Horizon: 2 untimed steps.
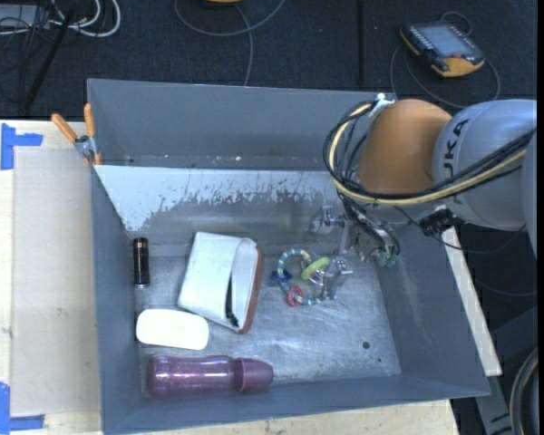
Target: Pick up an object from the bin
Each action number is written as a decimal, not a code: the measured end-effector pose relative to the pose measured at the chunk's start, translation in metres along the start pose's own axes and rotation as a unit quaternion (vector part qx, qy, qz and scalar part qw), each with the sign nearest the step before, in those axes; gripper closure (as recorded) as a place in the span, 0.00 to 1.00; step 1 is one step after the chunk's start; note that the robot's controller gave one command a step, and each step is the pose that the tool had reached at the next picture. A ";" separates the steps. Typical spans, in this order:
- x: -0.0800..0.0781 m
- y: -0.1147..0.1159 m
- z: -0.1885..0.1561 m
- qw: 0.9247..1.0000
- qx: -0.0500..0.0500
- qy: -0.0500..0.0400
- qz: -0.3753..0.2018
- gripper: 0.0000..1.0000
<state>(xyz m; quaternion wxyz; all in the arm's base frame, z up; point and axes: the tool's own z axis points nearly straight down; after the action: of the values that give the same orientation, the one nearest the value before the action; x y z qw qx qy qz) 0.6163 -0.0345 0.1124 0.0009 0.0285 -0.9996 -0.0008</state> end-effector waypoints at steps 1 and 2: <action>-0.002 -0.017 0.041 1.000 0.000 -0.001 -0.005 0.00; -0.010 -0.001 0.036 0.998 0.002 -0.007 0.068 1.00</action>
Offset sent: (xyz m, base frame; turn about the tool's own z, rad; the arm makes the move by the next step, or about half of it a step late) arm 0.0053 0.0006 -0.0424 0.1371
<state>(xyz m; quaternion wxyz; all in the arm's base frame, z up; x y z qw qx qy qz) 0.6260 -0.0353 0.0763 -0.0061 -0.0399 -0.9992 0.0013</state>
